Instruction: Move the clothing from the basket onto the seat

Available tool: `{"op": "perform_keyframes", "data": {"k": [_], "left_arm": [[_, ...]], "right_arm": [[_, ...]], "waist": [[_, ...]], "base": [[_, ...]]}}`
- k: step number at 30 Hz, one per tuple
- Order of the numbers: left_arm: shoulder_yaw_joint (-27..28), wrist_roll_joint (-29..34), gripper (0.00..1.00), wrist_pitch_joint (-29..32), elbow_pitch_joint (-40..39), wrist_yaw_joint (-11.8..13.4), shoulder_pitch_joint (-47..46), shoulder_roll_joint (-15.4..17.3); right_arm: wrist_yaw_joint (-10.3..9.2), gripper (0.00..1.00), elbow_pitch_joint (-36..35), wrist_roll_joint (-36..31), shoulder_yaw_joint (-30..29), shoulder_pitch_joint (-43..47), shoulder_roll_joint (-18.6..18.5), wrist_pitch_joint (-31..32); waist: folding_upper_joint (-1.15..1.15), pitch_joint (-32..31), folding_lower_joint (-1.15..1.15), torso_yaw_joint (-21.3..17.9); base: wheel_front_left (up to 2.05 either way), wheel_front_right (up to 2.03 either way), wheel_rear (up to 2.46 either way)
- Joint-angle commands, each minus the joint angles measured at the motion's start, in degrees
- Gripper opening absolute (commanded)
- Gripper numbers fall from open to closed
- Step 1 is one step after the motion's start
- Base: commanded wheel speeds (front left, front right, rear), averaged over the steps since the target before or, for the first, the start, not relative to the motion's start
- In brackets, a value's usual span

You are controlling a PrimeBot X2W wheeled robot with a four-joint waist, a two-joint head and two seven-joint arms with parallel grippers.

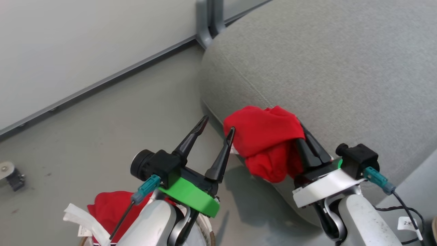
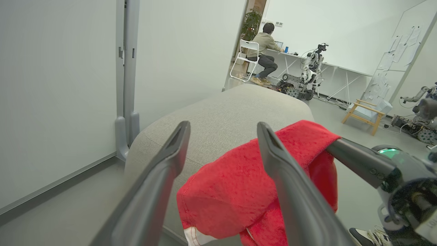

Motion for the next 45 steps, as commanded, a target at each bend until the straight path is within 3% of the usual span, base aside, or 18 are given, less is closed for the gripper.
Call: {"op": "perform_keyframes", "data": {"k": [1, 8, 18, 29, 40, 41, 42, 43, 45], "left_arm": [[-0.68, 0.18, 1.0, -0.05, 0.35, -0.18, -1.21, 0.77], [-4.19, 0.97, 1.0, -0.05, 1.18, -0.18, -4.25, 2.82], [-4.94, 2.7, 1.0, -0.05, 0.06, -0.18, -7.49, 6.55], [-6.77, 2.48, 1.0, -0.05, 0.61, -0.18, -11.4, 10.12], [-8.03, 2.34, 1.0, -0.05, 0.98, -0.18, -14.0, 11.41], [-7.94, 2.37, 1.0, -0.05, 1.04, -0.18, -14.26, 11.23], [-7.64, 2.34, 1.0, -0.05, 1.12, -0.18, -14.48, 11.01], [-7.28, 2.24, 1.0, -0.05, 1.19, -0.18, -14.64, 10.7], [-6.78, 2.26, 1.0, -0.05, 1.4, -0.18, -14.72, 10.25]], "right_arm": [[-0.06, 0.0, -0.61, -0.53, -0.73, 0.59, 0.06, -0.12], [-0.06, 0.0, -1.94, -2.43, -3.84, -0.88, 0.09, -0.12], [-0.07, 0.0, 1.14, -7.83, -6.31, -16.28, -8.31, -0.12], [-0.07, 0.0, 14.77, -14.62, -14.98, -34.77, -17.77, -0.12], [-0.07, 0.0, 28.21, -18.21, -21.9, -43.11, -17.94, -0.11], [-0.07, 0.1, 28.63, -18.54, -22.95, -43.16, -17.75, -0.12], [-0.07, 0.66, 29.22, -19.06, -23.91, -42.79, -17.52, -0.11], [-0.07, 1.0, 30.01, -19.38, -24.7, -41.92, -16.96, -0.11], [-0.07, 1.0, 30.74, -19.98, -26.38, -40.27, -16.31, -0.11]], "waist": [[0.0, 2.61, 0.0, -3.69], [0.0, 6.59, 0.0, -4.29], [0.0, 15.33, 0.0, -4.18], [0.0, 25.1, 0.0, 0.91], [0.0, 30.15, 0.0, 5.24], [0.0, 30.3, 0.0, 5.67], [0.0, 30.4, 0.0, 6.08], [0.0, 30.45, 0.0, 6.48], [0.0, 30.18, 0.0, 7.07]], "base": [[0.0, 0.0, 0.0], [0.0, 0.0, 0.0], [0.0, 0.0, 0.0], [0.0, 0.0, 0.0], [0.0, 0.0, 0.0], [0.0, 0.0, 0.0], [0.0, 0.0, 0.0], [0.0, 0.0, 0.0], [0.0, 0.0, 0.0]]}}
